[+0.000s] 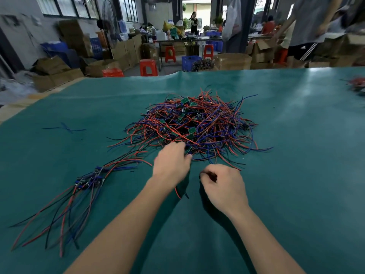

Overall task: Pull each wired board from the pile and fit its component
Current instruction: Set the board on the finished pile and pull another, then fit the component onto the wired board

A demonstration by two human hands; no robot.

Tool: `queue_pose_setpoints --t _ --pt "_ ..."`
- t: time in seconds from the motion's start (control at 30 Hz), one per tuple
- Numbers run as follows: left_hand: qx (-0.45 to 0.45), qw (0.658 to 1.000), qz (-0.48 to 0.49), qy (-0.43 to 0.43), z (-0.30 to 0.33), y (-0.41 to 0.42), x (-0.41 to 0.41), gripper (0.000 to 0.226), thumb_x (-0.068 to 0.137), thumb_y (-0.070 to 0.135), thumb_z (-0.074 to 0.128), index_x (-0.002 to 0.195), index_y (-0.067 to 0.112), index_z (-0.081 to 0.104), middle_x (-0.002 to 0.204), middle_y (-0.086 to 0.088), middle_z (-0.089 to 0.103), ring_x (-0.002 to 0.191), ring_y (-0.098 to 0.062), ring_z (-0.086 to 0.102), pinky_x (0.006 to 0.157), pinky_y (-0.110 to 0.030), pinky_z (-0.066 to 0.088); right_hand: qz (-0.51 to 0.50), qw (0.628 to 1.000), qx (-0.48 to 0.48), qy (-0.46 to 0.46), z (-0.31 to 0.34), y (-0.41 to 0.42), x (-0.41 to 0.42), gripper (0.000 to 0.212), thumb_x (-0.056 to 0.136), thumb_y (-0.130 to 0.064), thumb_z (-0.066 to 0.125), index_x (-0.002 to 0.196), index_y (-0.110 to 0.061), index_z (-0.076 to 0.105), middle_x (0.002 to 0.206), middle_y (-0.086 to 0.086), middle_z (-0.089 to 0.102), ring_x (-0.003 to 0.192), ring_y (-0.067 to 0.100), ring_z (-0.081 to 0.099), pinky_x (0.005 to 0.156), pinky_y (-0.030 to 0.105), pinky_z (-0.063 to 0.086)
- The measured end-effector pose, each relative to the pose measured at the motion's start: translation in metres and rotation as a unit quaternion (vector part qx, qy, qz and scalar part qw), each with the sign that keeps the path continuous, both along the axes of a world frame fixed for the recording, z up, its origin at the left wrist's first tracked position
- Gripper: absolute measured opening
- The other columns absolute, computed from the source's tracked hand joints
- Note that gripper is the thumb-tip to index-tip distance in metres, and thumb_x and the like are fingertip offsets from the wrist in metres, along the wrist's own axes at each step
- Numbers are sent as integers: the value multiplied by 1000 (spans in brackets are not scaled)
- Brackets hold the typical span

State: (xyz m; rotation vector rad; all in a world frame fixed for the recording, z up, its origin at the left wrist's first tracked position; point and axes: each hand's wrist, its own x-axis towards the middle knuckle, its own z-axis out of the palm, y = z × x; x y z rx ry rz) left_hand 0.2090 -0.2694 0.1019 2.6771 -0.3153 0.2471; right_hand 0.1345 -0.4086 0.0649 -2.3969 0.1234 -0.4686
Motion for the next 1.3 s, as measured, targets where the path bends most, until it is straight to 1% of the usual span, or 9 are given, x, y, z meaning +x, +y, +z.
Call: queue_pose_setpoints --t 0.1,0.37,0.47,0.57,0.67,0.77,0.87,1.1,1.3 --pt "35 999 -2 -18 -6 -13 8 23 99 30 55 112 14 66 112 -8 66 107 -35 61 84 -43 52 1 1000 16 1 0 -1 0 25 82 -37 51 81 -22 71 74 -8 68 73 18 60 69 37 53" --pt "-179 982 27 -45 -7 2 -30 9 89 27 70 87 22 77 79 8 73 79 -13 66 74 -27 51 -20 996 84 -20 0 -3 4 16 92 -38 62 87 -26 72 72 -9 70 75 18 64 72 36 53" --pt "-338 941 -6 10 -15 -4 -50 7 89 21 74 83 21 78 70 15 72 66 4 62 66 -14 46 -10 984 171 -41 5 -3 2 14 90 -45 64 89 -35 73 78 -18 73 79 1 67 77 27 52" --pt "-452 884 -57 105 -24 -11 -63 11 93 15 70 86 18 79 65 9 69 55 -4 55 57 -21 45 19 960 275 -42 9 -6 3 20 84 -47 67 81 -29 75 73 -11 72 70 3 64 72 31 51" --pt "-468 861 -106 167 -26 -17 -73 19 97 10 65 83 17 75 60 4 63 49 -5 51 49 -19 44 51 925 376 -20 13 -10 1 23 81 -36 75 80 -13 77 75 16 70 65 13 57 65 33 47" --pt "-470 850 -129 202 -22 -16 -73 20 99 10 62 83 15 73 61 3 63 49 -5 51 47 -17 44 49 892 449 -5 19 -18 -1 17 81 -30 82 77 -15 82 70 9 73 56 9 59 52 19 45" --pt "-473 833 -159 238 -19 -13 -71 22 101 12 59 83 14 71 62 3 64 49 -7 52 45 -17 42 43 863 503 -15 22 -25 -1 33 64 -37 87 71 -6 79 68 15 70 54 17 59 51 22 48" --pt "-427 836 -203 277 -19 -12 -71 23 103 12 56 85 13 70 63 6 62 49 -3 49 45 -14 38 -122 852 493 -128 16 -46 4 22 76 -18 88 60 -14 74 48 -13 55 42 0 41 49 11 37" --pt "-437 843 -179 258 -20 -13 -70 23 104 9 53 87 11 69 64 6 65 53 -4 53 49 -15 42 -374 807 404 -215 10 -73 6 35 84 -53 69 65 -24 69 56 -10 60 58 13 49 65 32 44"
